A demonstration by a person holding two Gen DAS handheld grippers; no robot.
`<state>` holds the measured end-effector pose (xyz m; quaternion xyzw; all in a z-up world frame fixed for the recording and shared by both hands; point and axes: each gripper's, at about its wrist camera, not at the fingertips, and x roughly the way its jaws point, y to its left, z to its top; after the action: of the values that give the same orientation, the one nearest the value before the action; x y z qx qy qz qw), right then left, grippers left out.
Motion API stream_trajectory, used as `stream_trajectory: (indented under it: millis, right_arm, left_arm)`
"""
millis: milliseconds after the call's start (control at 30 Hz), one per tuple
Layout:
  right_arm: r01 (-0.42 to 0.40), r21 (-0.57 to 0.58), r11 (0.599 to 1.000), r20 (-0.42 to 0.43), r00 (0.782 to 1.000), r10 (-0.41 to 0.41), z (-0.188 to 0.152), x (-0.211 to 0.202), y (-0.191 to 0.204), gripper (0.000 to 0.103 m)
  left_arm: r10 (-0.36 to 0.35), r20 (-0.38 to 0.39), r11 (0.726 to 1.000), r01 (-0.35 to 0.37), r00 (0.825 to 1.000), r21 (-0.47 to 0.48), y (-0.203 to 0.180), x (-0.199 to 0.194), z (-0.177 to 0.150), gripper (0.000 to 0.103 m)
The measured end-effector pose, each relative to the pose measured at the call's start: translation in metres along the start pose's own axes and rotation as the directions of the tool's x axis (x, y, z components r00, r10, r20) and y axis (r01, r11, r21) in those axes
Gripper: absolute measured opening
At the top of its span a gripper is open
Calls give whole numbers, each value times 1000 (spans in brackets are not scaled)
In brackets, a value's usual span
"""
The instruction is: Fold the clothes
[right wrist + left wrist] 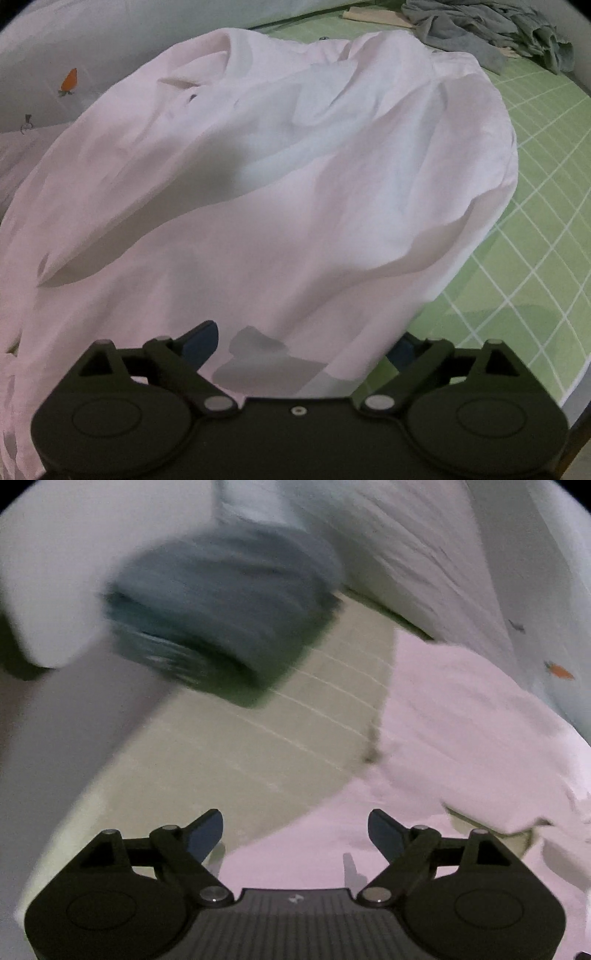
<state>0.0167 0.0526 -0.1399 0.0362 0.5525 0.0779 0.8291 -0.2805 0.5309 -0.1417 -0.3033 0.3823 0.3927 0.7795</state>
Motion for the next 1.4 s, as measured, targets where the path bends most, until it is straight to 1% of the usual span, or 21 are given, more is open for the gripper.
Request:
stream_trajectory:
  millis: [133, 233, 267, 300, 333, 367, 400, 500, 567, 600, 633, 700, 767, 833, 900, 967, 1000, 1067, 1133, 1233, 1400]
  right_arm:
    - [30, -15, 999, -10, 1000, -30, 3, 6, 12, 97]
    - [53, -12, 999, -19, 998, -53, 7, 14, 21, 99]
    - [60, -13, 998, -23, 998, -61, 8, 16, 23, 99]
    - [69, -16, 997, -27, 997, -69, 8, 18, 25, 99]
    - [77, -20, 997, -31, 996, -78, 9, 19, 27, 100]
    - [85, -23, 996, -35, 996, -86, 9, 21, 28, 101]
    - [94, -26, 995, -39, 995, -95, 10, 23, 30, 102]
    - [114, -57, 992, -43, 992, -117, 10, 25, 36, 102]
    - [120, -80, 990, -42, 992, -123, 10, 26, 39, 102]
    - [117, -85, 990, -41, 992, -121, 9, 25, 40, 102]
    - [115, -90, 989, -41, 992, -119, 9, 25, 40, 102]
    - [107, -93, 990, -40, 993, -112, 9, 24, 39, 103]
    - [101, -92, 991, -36, 994, -105, 8, 24, 37, 103]
    - [97, -96, 991, -33, 994, -100, 8, 23, 38, 103]
    - [83, -93, 992, -26, 996, -85, 7, 22, 37, 103]
    - [55, -79, 995, -18, 998, -57, 6, 19, 33, 103]
    - [36, -72, 997, -14, 999, -37, 7, 15, 23, 103]
    - [-4, -52, 999, -2, 1000, 3, 7, 10, 11, 103]
    - [-34, -21, 999, 17, 999, 34, 9, 5, -3, 103]
    - [-48, 35, 998, 71, 996, 45, 14, -5, -34, 103]
    - [-53, 123, 991, 157, 987, 33, 31, -18, -93, 103]
  left_arm:
    - [-41, -44, 997, 44, 998, 70, -33, 33, 10, 87]
    - [-64, -71, 994, 70, 995, 86, -47, 57, 18, 87]
    - [-54, -63, 993, 61, 997, 105, -51, 60, 19, 82]
    - [-43, -52, 991, 49, 998, 126, -55, 62, 20, 74]
    - [-31, -44, 988, 37, 999, 150, -57, 62, 21, 47]
    - [-19, -36, 984, 25, 999, 174, -58, 61, 21, 36]
    - [-7, -27, 980, 12, 1000, 199, -60, 60, 22, 32]
    - [-1, -2, 988, 1, 1000, 156, -46, 51, 27, 8]
    - [96, 52, 982, -104, 994, 157, -33, 42, 33, 8]
    - [152, 74, 976, -161, 986, 143, -24, 39, 37, 8]
    - [208, 95, 967, -219, 974, 128, -15, 36, 40, 8]
    - [317, 133, 939, -330, 939, 94, 4, 30, 48, 9]
    - [324, 112, 945, -327, 939, 8, 18, 25, 53, 12]
    - [366, 131, 929, -370, 921, 1, 12, 20, 53, 16]
    - [356, 145, 933, -360, 923, 8, 3, 10, 46, 29]
    - [341, 158, 937, -348, 927, 15, -6, 0, 39, 65]
    - [302, 156, 952, -306, 941, 2, -6, -6, 37, 71]
    - [210, 153, 978, -210, 966, -14, -15, -21, 28, 76]
    - [152, 147, 988, -154, 977, 1, -29, -32, 18, 83]
    - [100, 157, 994, -107, 983, 36, -55, -47, 2, 88]
    - [17, 136, 998, -26, 991, 64, -101, -75, -36, 91]
